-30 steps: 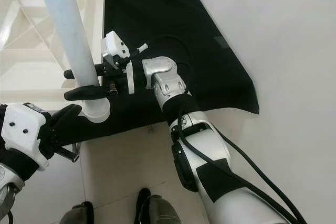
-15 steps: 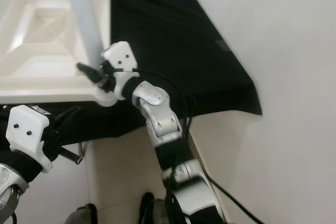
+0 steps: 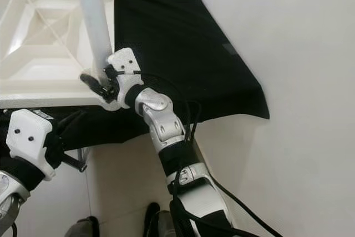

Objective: Building children table

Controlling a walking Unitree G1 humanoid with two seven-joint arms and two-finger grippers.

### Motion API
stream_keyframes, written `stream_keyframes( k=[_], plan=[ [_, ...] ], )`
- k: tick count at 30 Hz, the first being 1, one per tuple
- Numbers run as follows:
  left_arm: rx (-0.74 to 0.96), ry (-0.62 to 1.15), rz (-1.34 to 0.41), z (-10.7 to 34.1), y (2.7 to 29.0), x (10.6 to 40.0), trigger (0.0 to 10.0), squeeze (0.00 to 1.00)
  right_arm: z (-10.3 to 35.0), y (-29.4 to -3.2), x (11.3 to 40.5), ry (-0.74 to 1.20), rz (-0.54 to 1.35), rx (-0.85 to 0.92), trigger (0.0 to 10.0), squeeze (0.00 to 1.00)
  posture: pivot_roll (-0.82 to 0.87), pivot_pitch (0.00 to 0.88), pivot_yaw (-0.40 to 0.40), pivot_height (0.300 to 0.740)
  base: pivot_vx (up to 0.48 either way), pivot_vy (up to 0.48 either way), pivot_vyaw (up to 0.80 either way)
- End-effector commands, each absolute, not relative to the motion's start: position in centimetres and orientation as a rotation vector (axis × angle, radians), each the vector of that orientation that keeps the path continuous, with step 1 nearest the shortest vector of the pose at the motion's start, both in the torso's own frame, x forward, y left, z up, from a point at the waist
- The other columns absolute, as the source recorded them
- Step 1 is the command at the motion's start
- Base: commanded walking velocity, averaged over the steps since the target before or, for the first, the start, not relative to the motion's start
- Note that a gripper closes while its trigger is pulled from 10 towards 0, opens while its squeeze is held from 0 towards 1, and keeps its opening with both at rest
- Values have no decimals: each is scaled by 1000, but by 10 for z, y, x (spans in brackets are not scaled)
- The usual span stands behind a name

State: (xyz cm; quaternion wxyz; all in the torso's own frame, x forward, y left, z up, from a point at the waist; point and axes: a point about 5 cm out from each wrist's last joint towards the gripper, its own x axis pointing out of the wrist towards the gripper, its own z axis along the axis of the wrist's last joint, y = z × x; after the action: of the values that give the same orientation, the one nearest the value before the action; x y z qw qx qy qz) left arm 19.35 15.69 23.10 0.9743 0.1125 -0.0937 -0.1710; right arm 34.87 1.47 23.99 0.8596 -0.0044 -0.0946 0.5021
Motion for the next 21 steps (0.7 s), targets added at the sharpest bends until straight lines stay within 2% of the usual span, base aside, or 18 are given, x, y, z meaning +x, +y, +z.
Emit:
stream_keyframes(
  k=[1,2,3,4,5,8,16,21],
  plan=[
    [223,-184,-348,229,157,193,10000,0,247,33,339,-219,1186,34,10000,1000,163,290,-193,740,0,0,0],
    [224,-184,-349,229,156,193,10000,0,252,32,339,-244,1261,36,10000,1000,167,291,-193,740,0,0,0],
    [225,-183,-351,229,156,193,10000,0,255,30,338,-265,1345,5,10000,122,176,293,-194,740,0,0,0],
    [225,-183,-351,229,156,193,10000,0,255,30,338,-265,1345,5,10000,122,176,293,-194,740,0,0,0],
    [226,-183,-351,229,156,193,10000,0,256,28,338,-278,1403,-30,10000,0,176,293,-194,740,0,0,0],
    [232,-180,-352,229,156,193,10000,0,255,22,336,-261,1589,-158,10000,0,181,295,-198,740,0,0,0],
    [237,-179,-350,229,156,192,10000,0,255,19,336,-234,1690,-179,10000,0,192,296,-199,740,0,0,0],
    [238,-176,-352,228,157,192,10000,0,255,19,336,-179,1828,-199,10000,0,192,295,-202,740,0,0,0]
  ],
)
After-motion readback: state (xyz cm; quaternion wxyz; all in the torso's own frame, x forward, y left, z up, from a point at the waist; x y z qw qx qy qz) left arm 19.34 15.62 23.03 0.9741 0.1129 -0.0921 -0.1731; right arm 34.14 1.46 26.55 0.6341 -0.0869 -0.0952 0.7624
